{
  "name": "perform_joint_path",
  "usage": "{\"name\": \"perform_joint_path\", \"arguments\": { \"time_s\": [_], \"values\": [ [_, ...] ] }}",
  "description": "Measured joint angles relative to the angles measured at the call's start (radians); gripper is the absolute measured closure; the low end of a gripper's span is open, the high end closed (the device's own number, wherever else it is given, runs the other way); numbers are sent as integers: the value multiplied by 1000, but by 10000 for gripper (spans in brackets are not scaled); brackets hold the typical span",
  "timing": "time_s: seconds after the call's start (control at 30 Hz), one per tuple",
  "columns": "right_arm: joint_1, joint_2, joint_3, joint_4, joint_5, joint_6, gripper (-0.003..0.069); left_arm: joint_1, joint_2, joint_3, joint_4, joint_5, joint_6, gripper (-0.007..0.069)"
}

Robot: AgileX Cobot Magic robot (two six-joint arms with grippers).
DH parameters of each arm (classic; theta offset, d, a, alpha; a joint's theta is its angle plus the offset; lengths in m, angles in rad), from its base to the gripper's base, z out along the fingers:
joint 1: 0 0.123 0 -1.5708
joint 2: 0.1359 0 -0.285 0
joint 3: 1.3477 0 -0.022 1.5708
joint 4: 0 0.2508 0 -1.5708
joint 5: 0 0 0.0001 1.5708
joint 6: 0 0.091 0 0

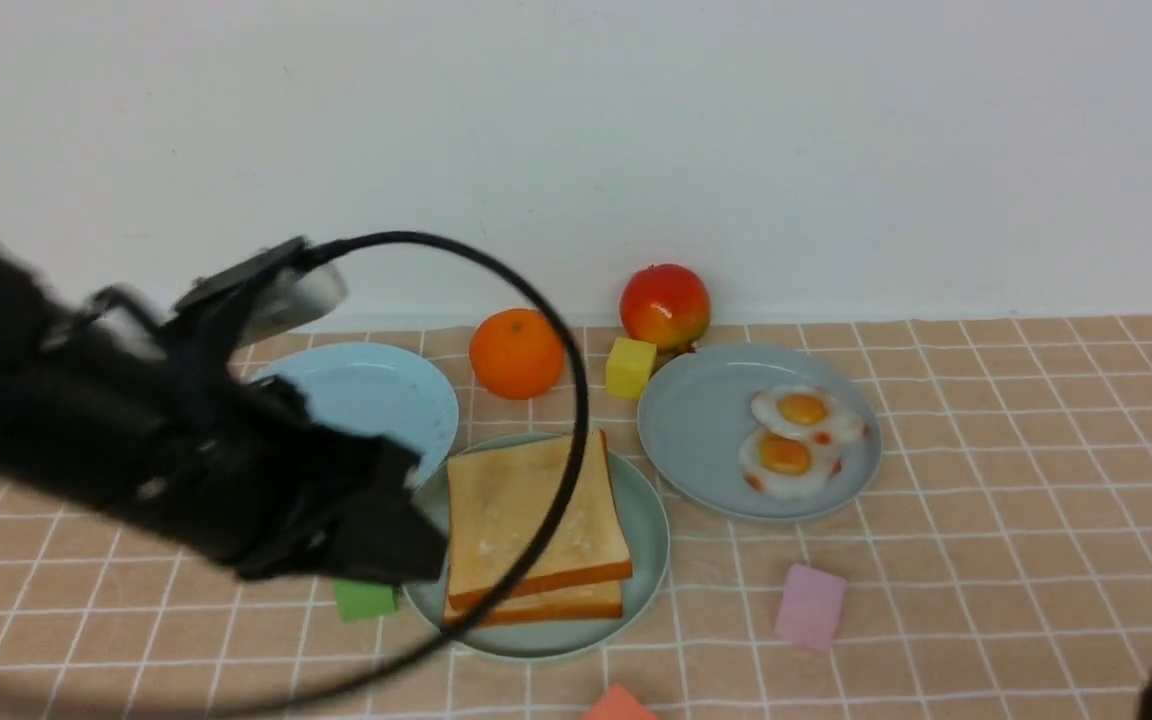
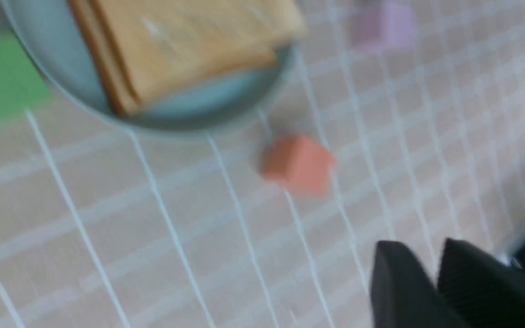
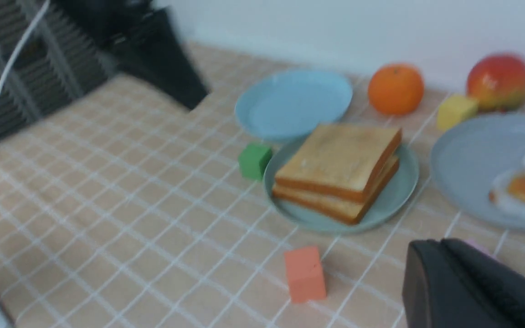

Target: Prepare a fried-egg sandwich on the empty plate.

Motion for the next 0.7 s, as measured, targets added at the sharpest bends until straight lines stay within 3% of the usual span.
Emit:
{"name": "perform_joint_path", "arguments": {
  "time_s": [0.1,0.17,0.47,0.7],
  "values": [
    [0,-94,43,1,-50,0,617,0,-154,97,-28,22,-3,610],
    [0,-149,63,2,-71,0,617,0,-268,156,-44,29,-6,638],
    [0,-210,81,7,-76,0,610,0,-864,375,-62,-34,-35,638],
    [0,-210,81,7,-76,0,602,0,-1114,380,47,-118,-103,638]
  ]
}}
